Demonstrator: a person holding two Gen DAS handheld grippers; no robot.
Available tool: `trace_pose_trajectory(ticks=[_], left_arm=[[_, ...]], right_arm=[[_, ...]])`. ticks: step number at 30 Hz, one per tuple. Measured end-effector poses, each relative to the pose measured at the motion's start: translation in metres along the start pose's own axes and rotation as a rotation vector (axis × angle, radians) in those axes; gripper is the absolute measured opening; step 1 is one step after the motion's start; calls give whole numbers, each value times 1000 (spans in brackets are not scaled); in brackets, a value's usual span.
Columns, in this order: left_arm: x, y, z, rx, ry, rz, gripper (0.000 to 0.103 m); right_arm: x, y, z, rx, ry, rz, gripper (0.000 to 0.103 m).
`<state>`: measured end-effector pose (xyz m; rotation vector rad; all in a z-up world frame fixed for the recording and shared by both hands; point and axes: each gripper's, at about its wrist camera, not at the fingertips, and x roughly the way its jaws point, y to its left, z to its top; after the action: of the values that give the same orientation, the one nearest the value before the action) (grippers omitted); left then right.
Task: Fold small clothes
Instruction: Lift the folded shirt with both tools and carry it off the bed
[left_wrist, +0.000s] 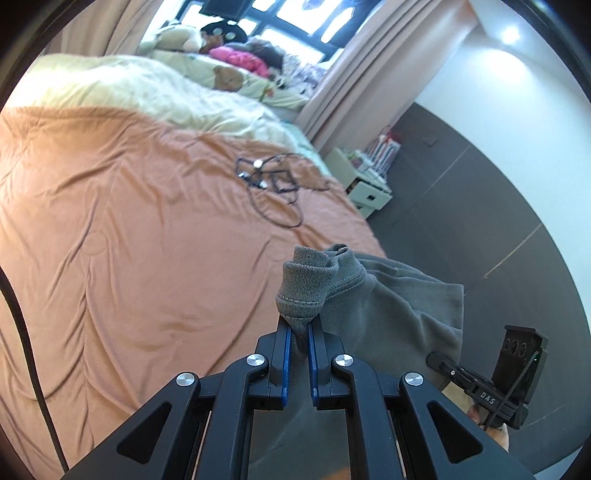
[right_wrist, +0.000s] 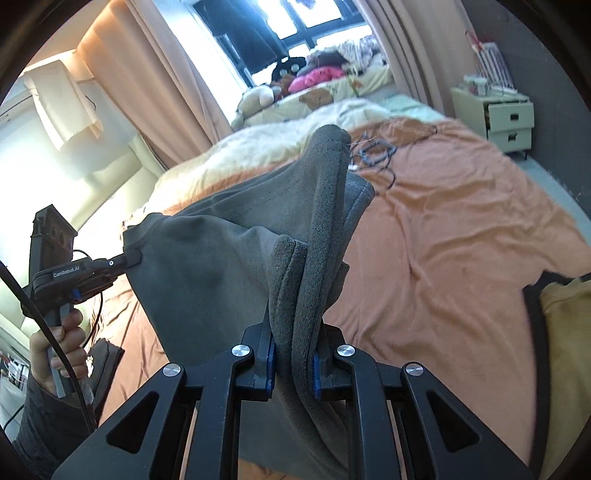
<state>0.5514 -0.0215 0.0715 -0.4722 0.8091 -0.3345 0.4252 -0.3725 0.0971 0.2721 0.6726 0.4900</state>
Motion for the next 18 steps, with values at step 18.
trace_pose_trajectory(ticks=[18], left_arm=[[-31,-130,-1,156,-12,-166,8]], right_arm=[[-153,3,-36,-44,-165,-120,11]])
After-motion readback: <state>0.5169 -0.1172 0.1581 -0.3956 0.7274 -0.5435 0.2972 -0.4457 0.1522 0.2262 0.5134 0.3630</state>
